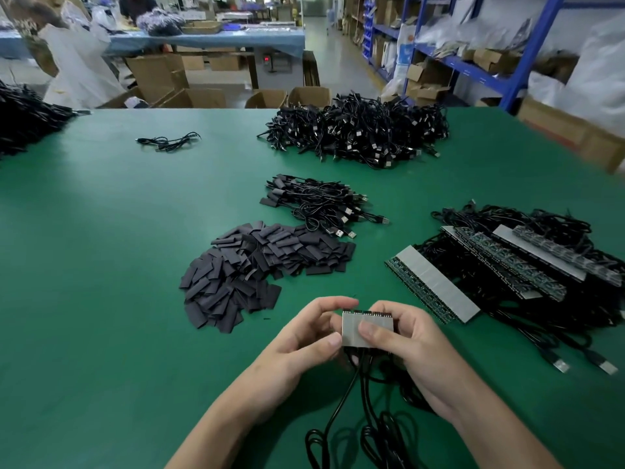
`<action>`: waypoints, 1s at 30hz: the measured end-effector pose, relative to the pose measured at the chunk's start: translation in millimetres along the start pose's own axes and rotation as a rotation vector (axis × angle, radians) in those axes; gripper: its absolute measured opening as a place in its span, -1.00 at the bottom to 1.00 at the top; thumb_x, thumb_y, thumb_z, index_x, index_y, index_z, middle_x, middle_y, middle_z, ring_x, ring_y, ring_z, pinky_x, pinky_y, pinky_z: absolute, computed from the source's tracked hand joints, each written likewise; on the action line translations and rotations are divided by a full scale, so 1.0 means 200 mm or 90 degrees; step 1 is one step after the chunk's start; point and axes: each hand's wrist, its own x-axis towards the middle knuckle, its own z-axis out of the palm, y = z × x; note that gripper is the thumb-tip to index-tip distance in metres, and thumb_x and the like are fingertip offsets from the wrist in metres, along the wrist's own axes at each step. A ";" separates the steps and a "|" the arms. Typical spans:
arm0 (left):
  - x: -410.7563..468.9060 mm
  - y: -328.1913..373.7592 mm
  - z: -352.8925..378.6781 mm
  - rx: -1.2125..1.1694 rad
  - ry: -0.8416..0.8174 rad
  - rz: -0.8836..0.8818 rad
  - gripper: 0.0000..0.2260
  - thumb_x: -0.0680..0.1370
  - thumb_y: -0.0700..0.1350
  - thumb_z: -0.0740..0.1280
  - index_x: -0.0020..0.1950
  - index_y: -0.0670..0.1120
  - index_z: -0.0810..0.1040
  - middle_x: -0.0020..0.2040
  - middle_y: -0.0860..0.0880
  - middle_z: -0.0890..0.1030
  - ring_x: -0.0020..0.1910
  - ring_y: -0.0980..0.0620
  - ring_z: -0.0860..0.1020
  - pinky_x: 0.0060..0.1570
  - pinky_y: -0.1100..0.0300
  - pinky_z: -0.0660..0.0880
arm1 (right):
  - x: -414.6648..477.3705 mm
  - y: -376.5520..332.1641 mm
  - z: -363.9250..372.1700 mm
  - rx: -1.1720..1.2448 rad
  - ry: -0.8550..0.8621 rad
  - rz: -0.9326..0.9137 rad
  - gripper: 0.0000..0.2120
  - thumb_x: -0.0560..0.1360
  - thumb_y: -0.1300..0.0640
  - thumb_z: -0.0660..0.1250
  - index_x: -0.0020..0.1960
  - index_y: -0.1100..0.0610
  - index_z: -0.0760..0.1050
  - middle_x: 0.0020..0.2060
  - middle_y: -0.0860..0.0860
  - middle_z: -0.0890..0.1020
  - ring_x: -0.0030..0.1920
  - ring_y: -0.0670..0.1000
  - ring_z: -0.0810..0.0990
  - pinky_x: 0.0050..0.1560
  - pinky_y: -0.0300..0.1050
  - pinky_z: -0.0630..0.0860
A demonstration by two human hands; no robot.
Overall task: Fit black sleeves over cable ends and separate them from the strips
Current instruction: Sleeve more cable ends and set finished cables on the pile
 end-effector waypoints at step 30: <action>0.02 -0.07 0.04 0.181 0.123 0.009 -0.65 0.63 0.20 0.26 -0.17 -0.04 0.51 -0.28 -0.13 0.65 -0.52 0.02 0.50 -0.44 0.31 0.36 | 0.01 0.04 0.02 -0.068 -0.028 -0.004 -0.86 0.47 0.10 0.51 -0.09 0.16 0.63 -0.24 0.12 0.71 -0.24 0.04 0.68 -0.15 -0.14 0.61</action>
